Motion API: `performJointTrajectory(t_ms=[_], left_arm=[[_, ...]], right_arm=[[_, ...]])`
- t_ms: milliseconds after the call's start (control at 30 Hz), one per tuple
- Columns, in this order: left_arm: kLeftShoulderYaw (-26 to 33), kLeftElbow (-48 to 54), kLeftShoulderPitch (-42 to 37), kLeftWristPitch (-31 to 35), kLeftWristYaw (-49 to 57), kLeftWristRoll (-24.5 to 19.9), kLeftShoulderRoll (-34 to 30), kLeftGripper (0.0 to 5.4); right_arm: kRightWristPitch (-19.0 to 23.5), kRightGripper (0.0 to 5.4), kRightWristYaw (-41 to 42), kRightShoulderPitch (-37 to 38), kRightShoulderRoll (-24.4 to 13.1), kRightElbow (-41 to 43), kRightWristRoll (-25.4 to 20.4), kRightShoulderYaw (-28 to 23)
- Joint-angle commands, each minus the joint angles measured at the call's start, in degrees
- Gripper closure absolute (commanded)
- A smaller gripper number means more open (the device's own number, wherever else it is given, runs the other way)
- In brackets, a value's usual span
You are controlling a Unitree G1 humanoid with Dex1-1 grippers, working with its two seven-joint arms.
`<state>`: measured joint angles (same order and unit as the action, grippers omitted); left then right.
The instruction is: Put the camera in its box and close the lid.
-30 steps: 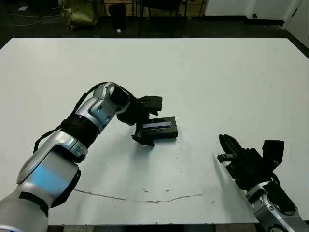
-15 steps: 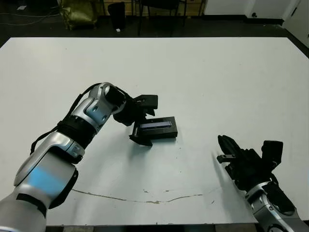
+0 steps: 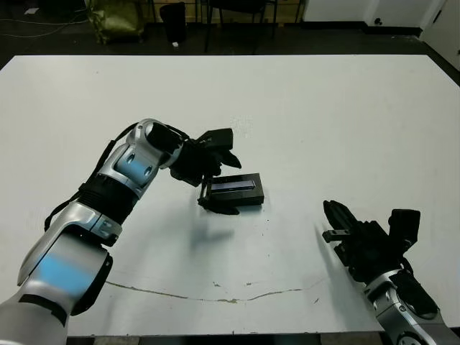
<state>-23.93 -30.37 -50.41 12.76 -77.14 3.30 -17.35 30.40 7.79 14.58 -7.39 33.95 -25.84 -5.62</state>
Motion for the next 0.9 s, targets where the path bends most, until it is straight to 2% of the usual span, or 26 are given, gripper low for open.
performJointTrajectory(t_ms=[33,167,267,400,467,633,767,900], left_arm=[[0.3,-0.9,0.6,0.0,1.1,0.4,-1.3,0.01],[1.4,-0.7,1.8,-0.5,4.0,0.3,-1.7,0.01],[5.3,1.3,4.2,2.9,7.0,-3.3,-0.7,0.01],[13.0,14.1,12.6,12.6,17.0,-9.7,1.4,0.01],[16.4,22.0,18.0,15.2,23.4,-12.3,3.1,0.23],[23.4,40.0,32.2,14.0,37.8,-16.6,7.6,1.37],[28.0,49.7,40.8,12.3,46.1,-19.4,10.1,2.34],[31.8,57.0,47.8,10.1,52.4,-21.9,11.7,3.34]], right_arm=[[1.8,5.4,-1.0,0.3,-0.4,0.0,0.1,-0.3],[1.9,5.4,-1.3,0.5,-0.7,0.7,0.8,0.0],[1.6,5.4,-1.0,0.6,-0.4,0.5,0.1,-0.1],[2.1,5.4,-2.0,0.7,-0.4,1.4,0.9,0.3],[1.2,5.4,-1.5,0.7,-0.3,1.0,0.7,0.2],[1.5,5.4,-1.6,-0.9,-0.3,1.2,0.5,0.0],[2.1,5.4,-1.5,-4.0,-0.8,2.1,0.2,0.2],[-1.0,5.4,1.1,-8.8,-2.8,0.6,2.7,2.1]])
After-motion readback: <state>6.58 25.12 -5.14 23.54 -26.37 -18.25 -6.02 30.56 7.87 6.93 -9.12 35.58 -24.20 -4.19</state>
